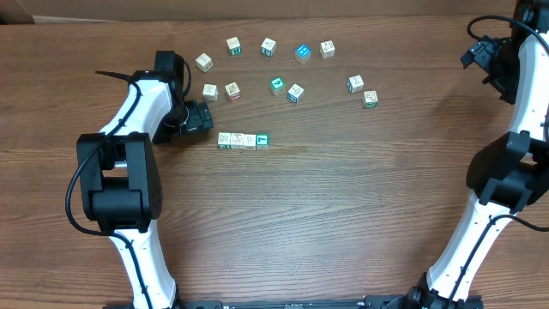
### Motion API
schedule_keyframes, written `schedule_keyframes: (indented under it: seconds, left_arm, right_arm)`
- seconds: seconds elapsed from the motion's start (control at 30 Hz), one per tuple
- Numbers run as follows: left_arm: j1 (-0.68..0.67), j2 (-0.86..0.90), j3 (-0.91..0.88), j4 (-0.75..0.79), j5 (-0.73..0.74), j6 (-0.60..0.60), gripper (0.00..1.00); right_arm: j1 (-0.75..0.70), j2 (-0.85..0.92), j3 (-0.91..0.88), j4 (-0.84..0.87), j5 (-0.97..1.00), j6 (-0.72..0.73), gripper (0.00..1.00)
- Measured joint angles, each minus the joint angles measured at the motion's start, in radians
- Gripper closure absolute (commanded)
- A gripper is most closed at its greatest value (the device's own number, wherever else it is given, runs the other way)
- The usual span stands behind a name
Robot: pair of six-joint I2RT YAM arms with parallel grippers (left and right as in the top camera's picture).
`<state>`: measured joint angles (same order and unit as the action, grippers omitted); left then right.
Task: Form a horizontal line
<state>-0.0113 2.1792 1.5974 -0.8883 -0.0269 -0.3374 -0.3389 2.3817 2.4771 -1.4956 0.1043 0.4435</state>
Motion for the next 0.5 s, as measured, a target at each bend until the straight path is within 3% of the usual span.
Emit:
schedule_keyframes:
  seconds: [0.5]
  left_arm:
    - [0.041,0.000,0.000,0.008,-0.001,0.000,0.00]
  right_arm:
    - [0.000,0.000,0.000,0.000,0.000,0.000,0.00]
